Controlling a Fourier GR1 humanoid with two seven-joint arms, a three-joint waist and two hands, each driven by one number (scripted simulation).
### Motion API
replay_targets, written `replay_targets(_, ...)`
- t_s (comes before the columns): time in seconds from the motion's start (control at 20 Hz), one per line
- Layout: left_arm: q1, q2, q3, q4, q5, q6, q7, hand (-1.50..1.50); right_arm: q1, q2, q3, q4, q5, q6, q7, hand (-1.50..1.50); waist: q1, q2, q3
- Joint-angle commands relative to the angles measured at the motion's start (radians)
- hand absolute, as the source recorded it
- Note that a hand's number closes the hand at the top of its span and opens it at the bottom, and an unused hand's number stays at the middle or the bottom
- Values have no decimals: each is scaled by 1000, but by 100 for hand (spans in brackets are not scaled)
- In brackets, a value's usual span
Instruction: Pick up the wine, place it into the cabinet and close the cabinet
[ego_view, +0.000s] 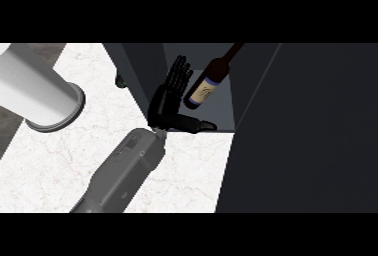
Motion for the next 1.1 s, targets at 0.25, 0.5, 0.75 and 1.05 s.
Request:
replay_targets(0.25, 332, 54, -108, -365, -25, 35, 42, -150, 59, -51, -22, -246, -26, -16, 96, -150, 1, 4, 0)
replay_targets(0.5, 497, 125, -113, -503, -3, -26, 31, -150, 5, -55, -10, -202, -13, -2, 118, -150, -2, 14, -1)
replay_targets(0.75, 620, 169, -110, -596, 3, -48, 6, -150, 62, -136, -8, -229, -42, 69, 79, -150, -17, 12, 0)
replay_targets(1.05, 693, 265, -56, -698, 14, -81, 5, -150, 32, -117, 36, -178, -112, 147, 26, -150, -4, 13, 1)
